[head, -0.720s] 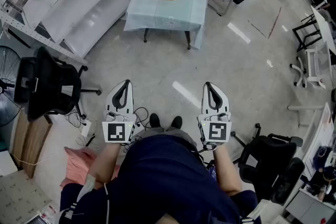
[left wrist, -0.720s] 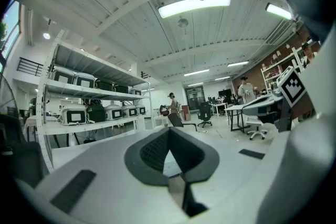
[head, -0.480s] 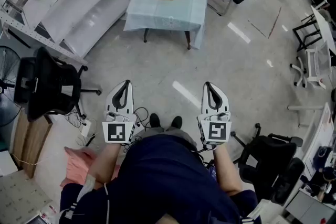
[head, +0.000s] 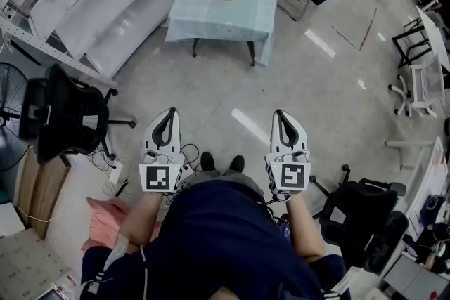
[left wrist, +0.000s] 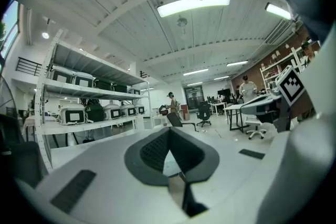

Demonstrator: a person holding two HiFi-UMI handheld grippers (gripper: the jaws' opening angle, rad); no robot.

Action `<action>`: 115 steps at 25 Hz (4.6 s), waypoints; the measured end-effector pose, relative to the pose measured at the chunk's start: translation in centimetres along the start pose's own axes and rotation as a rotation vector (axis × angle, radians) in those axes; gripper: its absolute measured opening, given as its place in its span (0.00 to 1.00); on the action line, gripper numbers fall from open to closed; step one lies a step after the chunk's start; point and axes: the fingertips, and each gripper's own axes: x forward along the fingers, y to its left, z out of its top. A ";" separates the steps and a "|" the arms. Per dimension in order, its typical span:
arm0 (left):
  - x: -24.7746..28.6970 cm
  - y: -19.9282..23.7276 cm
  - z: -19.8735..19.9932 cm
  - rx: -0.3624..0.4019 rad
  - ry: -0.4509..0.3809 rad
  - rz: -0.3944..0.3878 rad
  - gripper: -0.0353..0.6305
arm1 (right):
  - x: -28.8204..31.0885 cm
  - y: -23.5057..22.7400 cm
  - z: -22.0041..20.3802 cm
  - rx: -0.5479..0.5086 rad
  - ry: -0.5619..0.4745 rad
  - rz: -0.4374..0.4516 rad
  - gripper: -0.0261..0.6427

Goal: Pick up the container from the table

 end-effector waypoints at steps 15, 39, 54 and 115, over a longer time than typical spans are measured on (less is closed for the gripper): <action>1.3 -2.4 0.7 -0.054 -0.073 -0.116 0.14 | -0.3 0.1 0.5 -0.023 -0.045 0.017 0.04; 10.9 -5.7 1.3 -0.077 -0.069 -0.124 0.65 | -2.2 -6.5 -3.1 0.015 -0.009 0.090 0.04; 22.0 -0.6 -0.1 -0.068 -0.049 -0.142 0.65 | 3.6 -8.1 -3.4 -0.007 0.006 0.061 0.04; 77.8 16.2 -36.9 -0.063 0.448 -0.304 0.57 | 60.3 -15.6 -2.2 0.007 0.123 0.098 0.04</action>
